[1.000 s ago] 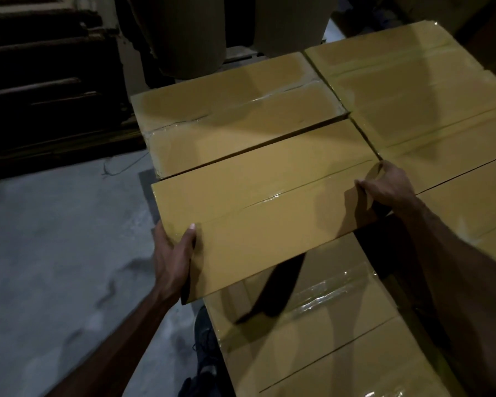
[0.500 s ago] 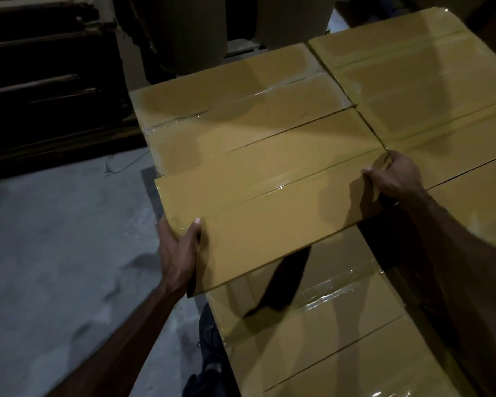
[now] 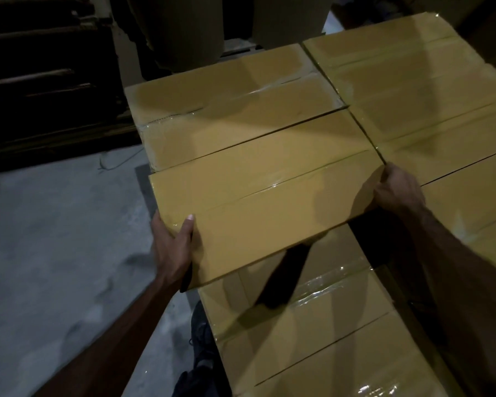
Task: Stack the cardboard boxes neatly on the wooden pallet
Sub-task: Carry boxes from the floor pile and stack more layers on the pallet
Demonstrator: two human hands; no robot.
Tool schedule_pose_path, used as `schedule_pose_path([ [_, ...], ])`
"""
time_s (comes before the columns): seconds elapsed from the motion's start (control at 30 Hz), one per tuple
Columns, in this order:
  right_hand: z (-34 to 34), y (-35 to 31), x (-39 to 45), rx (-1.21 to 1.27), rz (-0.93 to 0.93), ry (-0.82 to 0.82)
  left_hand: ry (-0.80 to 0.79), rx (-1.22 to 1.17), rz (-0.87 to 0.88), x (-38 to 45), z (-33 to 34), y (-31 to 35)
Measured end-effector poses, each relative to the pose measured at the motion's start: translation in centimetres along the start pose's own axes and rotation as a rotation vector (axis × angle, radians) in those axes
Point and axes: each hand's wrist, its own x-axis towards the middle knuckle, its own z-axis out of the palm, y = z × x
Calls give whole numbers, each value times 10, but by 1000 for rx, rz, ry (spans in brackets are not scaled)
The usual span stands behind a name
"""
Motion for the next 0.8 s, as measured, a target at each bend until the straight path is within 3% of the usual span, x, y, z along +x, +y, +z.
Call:
schedule_pose_path([
  [0.43, -21, 22, -2, -26, -85, -142, 11, 29, 28, 8, 5, 0],
  [0.8, -13, 34, 2, -48, -141, -132, -21, 27, 15, 6, 6, 3],
])
